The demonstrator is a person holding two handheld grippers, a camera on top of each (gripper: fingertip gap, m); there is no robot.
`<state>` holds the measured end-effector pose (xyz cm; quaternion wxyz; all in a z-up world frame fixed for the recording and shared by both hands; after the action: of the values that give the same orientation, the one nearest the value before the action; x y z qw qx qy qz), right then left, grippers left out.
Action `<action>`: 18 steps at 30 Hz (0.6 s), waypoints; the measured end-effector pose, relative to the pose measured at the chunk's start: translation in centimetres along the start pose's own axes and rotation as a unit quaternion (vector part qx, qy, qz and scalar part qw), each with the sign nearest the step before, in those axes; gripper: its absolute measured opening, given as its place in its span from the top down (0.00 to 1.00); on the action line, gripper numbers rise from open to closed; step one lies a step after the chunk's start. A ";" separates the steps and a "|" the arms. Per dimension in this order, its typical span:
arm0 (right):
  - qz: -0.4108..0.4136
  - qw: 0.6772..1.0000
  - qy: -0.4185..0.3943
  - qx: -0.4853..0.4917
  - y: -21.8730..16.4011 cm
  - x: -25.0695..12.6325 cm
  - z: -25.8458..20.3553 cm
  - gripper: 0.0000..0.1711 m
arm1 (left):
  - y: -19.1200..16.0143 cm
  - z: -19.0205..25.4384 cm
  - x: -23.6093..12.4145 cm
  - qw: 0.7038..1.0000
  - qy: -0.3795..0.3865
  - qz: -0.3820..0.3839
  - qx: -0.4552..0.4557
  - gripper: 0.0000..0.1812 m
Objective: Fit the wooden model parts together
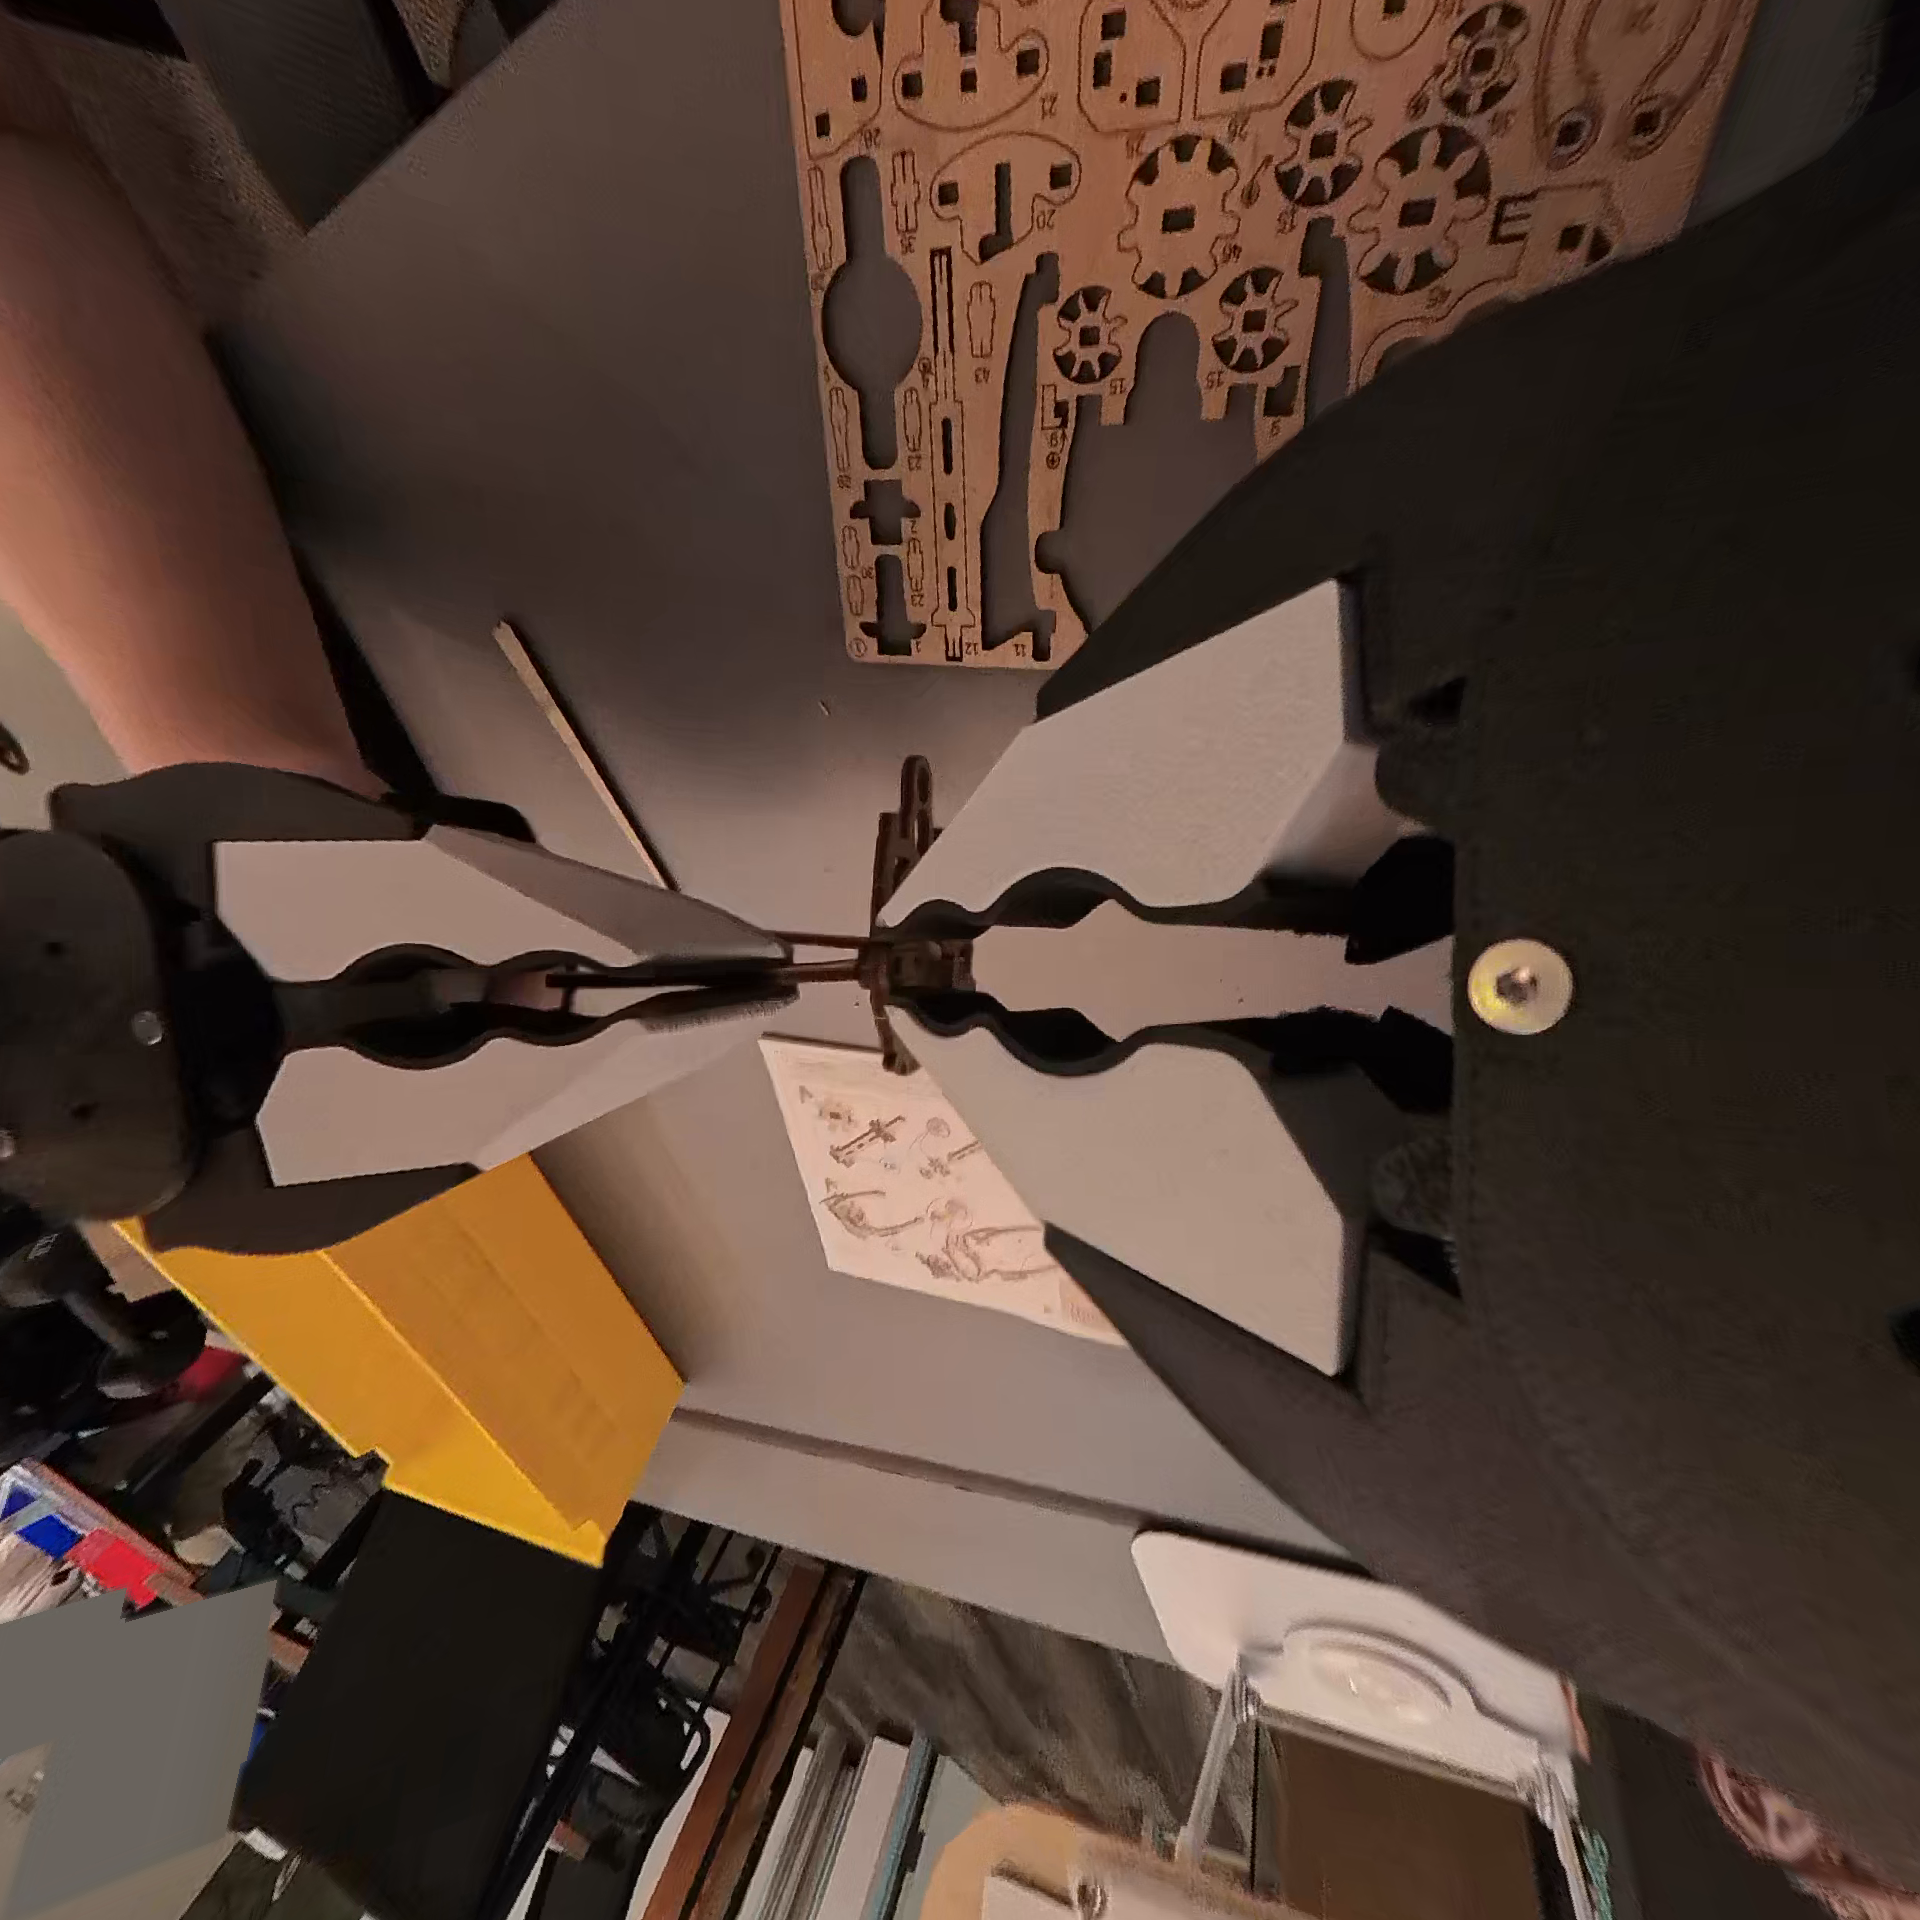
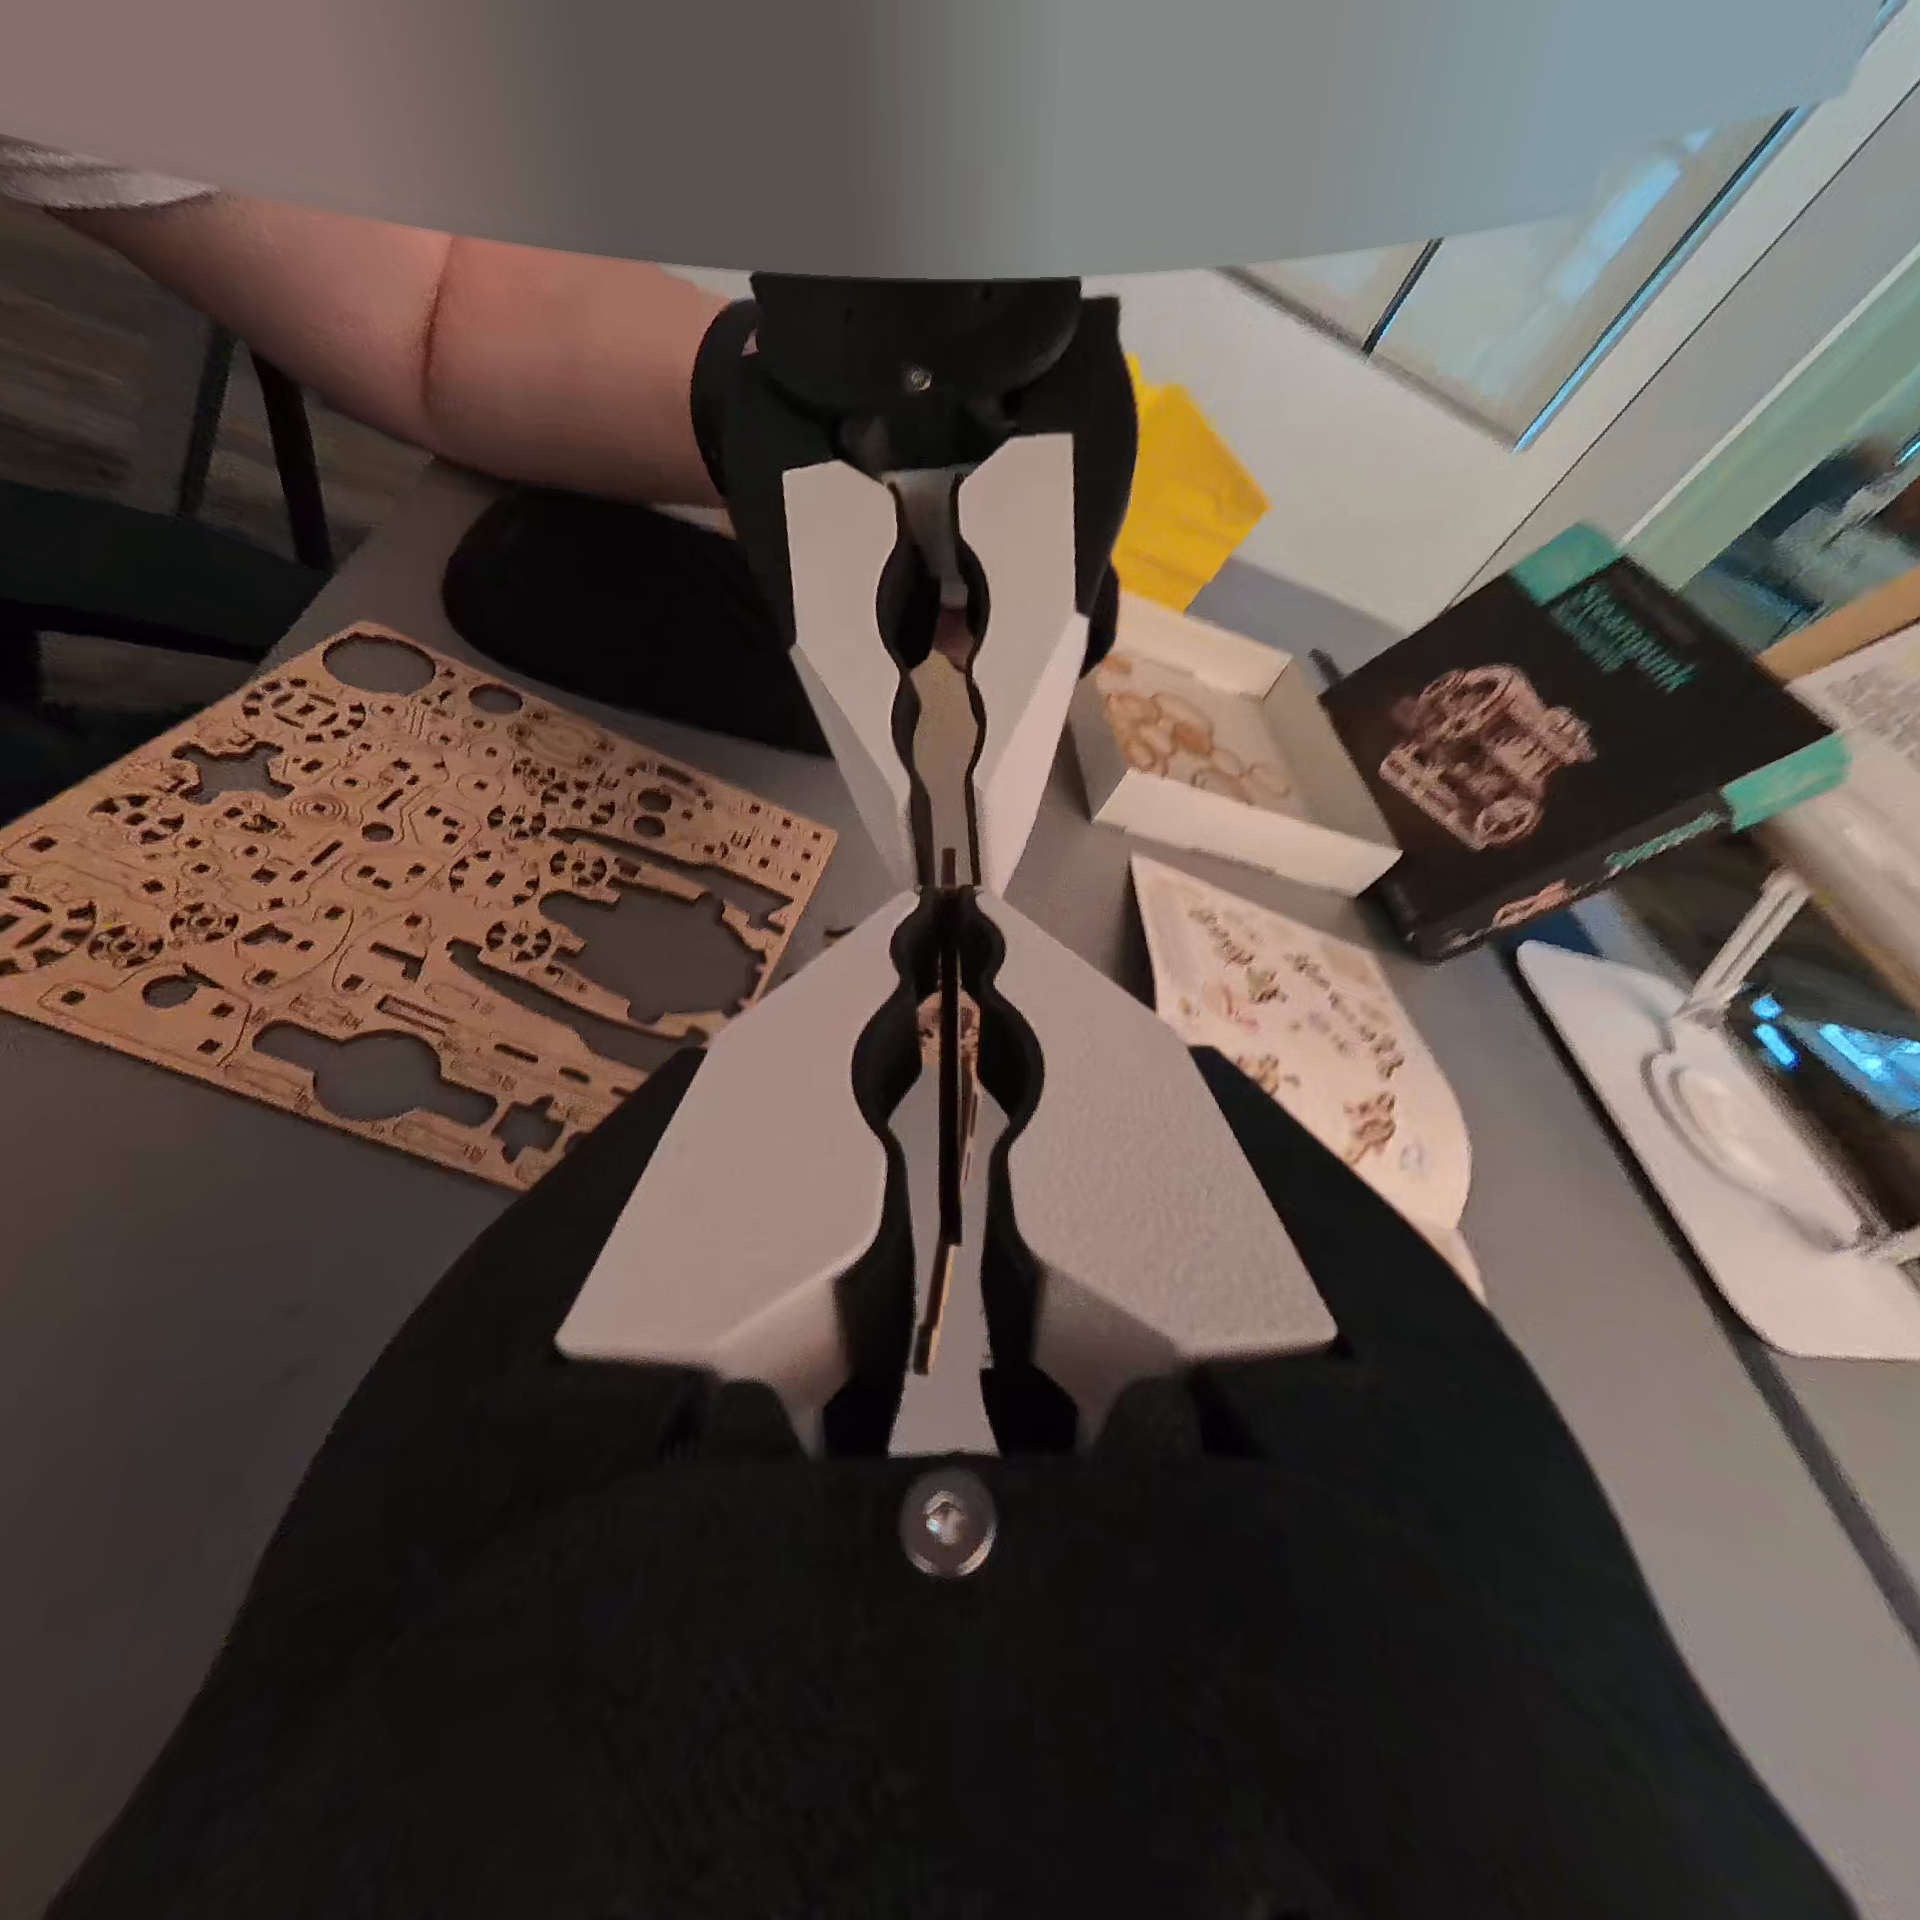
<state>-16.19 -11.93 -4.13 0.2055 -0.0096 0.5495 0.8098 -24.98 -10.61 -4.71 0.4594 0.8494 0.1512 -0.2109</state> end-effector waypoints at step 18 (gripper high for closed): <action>-0.087 0.991 0.072 0.070 -3.3 0.8 -0.4 1.00 | -2.4 1.3 2.3 0.996 -0.052 0.048 -0.054 0.97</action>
<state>-15.84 -10.98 -7.44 0.2352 -0.1012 0.6150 0.7458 -24.36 -10.23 -8.24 0.5211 0.8177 0.0975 -0.2242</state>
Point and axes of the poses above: each gripper's, where its closed fingertips meet, x out along the fingers, y out of its top, z = x × y across the jaws, the point moved 5 cm from there along -x, back along the fingers, and after that the axes turned 3 degrees about -y, right-handed, at the moved point
